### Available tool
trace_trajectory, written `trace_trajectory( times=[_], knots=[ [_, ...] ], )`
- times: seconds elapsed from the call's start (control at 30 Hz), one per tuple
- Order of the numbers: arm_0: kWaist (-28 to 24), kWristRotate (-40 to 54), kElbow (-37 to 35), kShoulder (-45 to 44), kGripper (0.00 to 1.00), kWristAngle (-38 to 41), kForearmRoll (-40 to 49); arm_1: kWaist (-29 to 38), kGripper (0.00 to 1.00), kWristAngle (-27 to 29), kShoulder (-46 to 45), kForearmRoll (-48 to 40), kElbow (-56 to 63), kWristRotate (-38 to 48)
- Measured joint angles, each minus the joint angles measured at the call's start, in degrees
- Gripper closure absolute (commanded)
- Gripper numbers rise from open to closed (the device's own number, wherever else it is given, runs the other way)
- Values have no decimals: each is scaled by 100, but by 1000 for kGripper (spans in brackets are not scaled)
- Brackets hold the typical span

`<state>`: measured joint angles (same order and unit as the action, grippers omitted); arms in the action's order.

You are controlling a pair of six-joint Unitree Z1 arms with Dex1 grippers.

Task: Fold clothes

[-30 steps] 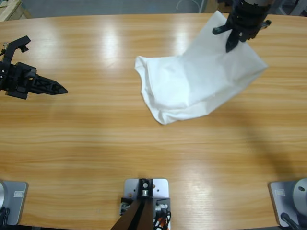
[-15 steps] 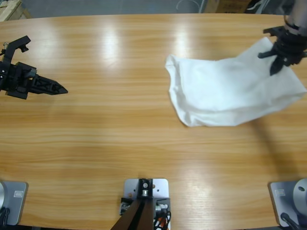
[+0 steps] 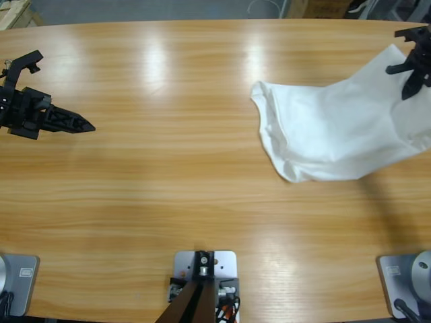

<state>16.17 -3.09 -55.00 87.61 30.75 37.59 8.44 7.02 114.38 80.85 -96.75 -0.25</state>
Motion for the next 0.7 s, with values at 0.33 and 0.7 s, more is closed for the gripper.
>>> trace_trajectory(
  times=[0.33,0.7],
  knots=[
    [0,0,0,0,9,1,0,1194,1000,-1,208,152,-552,373],
    [0,0,0,-2,9,1,0,1294,1000,0,537,477,-964,435]
  ],
)
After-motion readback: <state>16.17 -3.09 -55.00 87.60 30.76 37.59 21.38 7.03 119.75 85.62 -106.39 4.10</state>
